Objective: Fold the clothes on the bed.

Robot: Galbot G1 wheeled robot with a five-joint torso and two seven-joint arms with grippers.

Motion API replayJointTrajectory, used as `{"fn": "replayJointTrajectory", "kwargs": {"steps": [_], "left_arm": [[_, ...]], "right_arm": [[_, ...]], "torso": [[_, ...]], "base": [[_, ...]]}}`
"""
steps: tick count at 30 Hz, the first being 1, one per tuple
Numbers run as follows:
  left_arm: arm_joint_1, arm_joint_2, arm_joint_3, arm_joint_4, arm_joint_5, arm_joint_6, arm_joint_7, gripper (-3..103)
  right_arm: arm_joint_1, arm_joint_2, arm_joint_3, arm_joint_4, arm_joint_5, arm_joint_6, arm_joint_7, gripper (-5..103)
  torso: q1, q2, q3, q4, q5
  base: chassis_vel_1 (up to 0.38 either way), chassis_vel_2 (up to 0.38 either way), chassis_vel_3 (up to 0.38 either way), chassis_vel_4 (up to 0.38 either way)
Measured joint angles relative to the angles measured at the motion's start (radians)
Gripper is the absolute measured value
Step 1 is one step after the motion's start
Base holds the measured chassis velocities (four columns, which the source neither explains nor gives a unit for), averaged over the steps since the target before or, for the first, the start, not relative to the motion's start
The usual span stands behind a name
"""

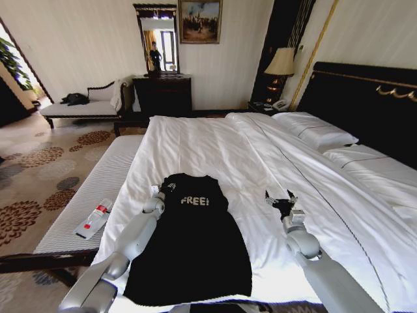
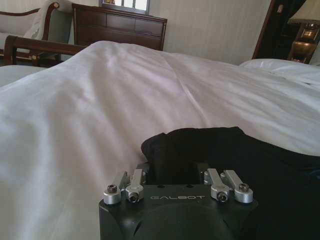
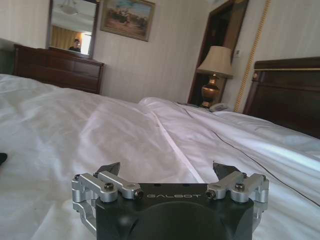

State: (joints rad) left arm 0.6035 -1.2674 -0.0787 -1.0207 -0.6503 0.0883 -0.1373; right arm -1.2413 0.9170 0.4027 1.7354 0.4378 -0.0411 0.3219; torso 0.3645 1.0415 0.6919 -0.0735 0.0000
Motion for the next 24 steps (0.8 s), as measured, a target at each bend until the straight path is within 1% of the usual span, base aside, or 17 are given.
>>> {"fn": "replayJointTrajectory", "kwargs": {"steps": [2, 3, 4, 6, 7, 9, 10, 11, 12, 13, 15, 16, 17, 18, 21, 22, 24], "left_arm": [[0.002, 0.006, -0.001, 0.001, 0.001, -0.003, -0.002, 43], [0.003, 0.008, -0.002, 0.002, 0.001, -0.004, -0.006, 37], [0.003, 0.01, -0.004, 0.002, -0.002, -0.004, -0.013, 37], [0.005, 0.011, -0.007, 0.003, -0.008, -0.004, -0.027, 26], [0.005, 0.011, -0.007, 0.003, -0.008, -0.004, -0.027, 26], [0.008, 0.016, -0.007, 0.0, -0.013, -0.004, -0.032, 15], [0.01, 0.02, -0.007, -0.002, -0.015, -0.004, -0.034, 15], [0.011, 0.024, -0.007, -0.006, -0.016, -0.004, -0.035, 11], [0.011, 0.024, -0.007, -0.006, -0.016, -0.004, -0.035, 11], [0.012, 0.027, -0.007, -0.009, -0.018, -0.003, -0.037, 5], [0.014, 0.03, -0.007, -0.012, -0.021, -0.003, -0.044, 2], [0.014, 0.032, -0.007, -0.012, -0.021, -0.003, -0.051, 2], [0.014, 0.032, -0.007, -0.012, -0.021, -0.003, -0.051, 2], [0.015, 0.033, -0.006, -0.013, -0.021, -0.003, -0.054, 2], [0.02, 0.039, -0.006, -0.018, -0.02, -0.003, -0.062, 2], [0.02, 0.039, -0.006, -0.018, -0.02, -0.003, -0.062, 2], [0.024, 0.045, -0.006, -0.023, -0.02, -0.003, -0.063, 2]], "right_arm": [[0.024, -0.017, -0.033, -0.004, 0.001, 0.0, 0.001, 100], [0.043, -0.028, -0.059, -0.005, 0.008, -0.003, 0.001, 100], [0.077, -0.039, -0.094, -0.004, 0.036, -0.018, 0.002, 100], [0.161, -0.045, -0.172, -0.005, 0.126, -0.068, 0.028, 100], [0.161, -0.045, -0.172, -0.005, 0.126, -0.068, 0.028, 100], [0.234, -0.044, -0.241, -0.024, 0.216, -0.103, 0.048, 100], [0.275, -0.042, -0.279, -0.043, 0.263, -0.117, 0.051, 100], [0.311, -0.039, -0.311, -0.06, 0.309, -0.13, 0.05, 100], [0.311, -0.039, -0.311, -0.06, 0.309, -0.13, 0.05, 100], [0.361, -0.033, -0.353, -0.087, 0.374, -0.15, 0.043, 100], [0.471, -0.015, -0.423, -0.167, 0.508, -0.165, -0.044, 100], [0.53, -0.005, -0.464, -0.223, 0.58, -0.166, -0.131, 100], [0.53, -0.005, -0.464, -0.223, 0.58, -0.166, -0.131, 100], [0.566, 0.007, -0.492, -0.267, 0.608, -0.166, -0.18, 100], [0.624, 0.048, -0.538, -0.356, 0.645, -0.162, -0.235, 100], [0.624, 0.048, -0.538, -0.356, 0.645, -0.162, -0.235, 100], [0.651, 0.085, -0.557, -0.408, 0.696, -0.171, -0.25, 100]], "torso": [[0.0, 0.0, 0.0, 0.0001, 0.0], [0.0, 0.0, 0.0, 0.0003, 0.0], [0.0, 0.0, 0.0, 0.0004, 0.0001], [0.0, 0.0, 0.0, 0.0003, -0.0003], [0.0, 0.0, 0.0, 0.0003, -0.0003], [0.0, 0.0, 0.0, 0.0004, -0.0002], [0.0, 0.0, 0.0, 0.0004, -0.0003], [0.0, 0.0, 0.0, 0.0005, -0.0001], [0.0, 0.0, 0.0, 0.0005, -0.0001], [0.0, 0.0, 0.0, 0.0005, 0.0001], [0.0, 0.0, 0.0, 0.0005, -0.0001], [0.0, 0.0, 0.0, 0.0005, -0.0003], [0.0, 0.0, 0.0, 0.0005, -0.0003], [0.0, 0.0, 0.0, 0.0003, -0.0004], [0.0, 0.0, 0.0, 0.0003, -0.0001], [0.0, 0.0, 0.0, 0.0003, -0.0001], [0.0, 0.0, 0.0, 0.0004, -0.0002]], "base": [[0.0, 0.0, 0.0, 0.0], [0.0, 0.0, 0.0, 0.0], [0.0, 0.0, 0.0, 0.0], [0.0, 0.0, 0.0, 0.0], [0.0, 0.0, 0.0, 0.0], [0.0, 0.0, 0.0, 0.0], [0.0, 0.0, 0.0, 0.0], [0.0, 0.0, 0.0, 0.0], [0.0, 0.0, 0.0, 0.0], [0.0, 0.0, 0.0, 0.0], [0.0, 0.0, 0.0, 0.0], [0.0, 0.0, 0.0, 0.0], [0.0, 0.0, 0.0, 0.0], [0.0, 0.0, 0.0, 0.0], [0.0, 0.0, 0.0, 0.0], [0.0, 0.0, 0.0, 0.0], [0.0, 0.0, 0.0, 0.0]]}}
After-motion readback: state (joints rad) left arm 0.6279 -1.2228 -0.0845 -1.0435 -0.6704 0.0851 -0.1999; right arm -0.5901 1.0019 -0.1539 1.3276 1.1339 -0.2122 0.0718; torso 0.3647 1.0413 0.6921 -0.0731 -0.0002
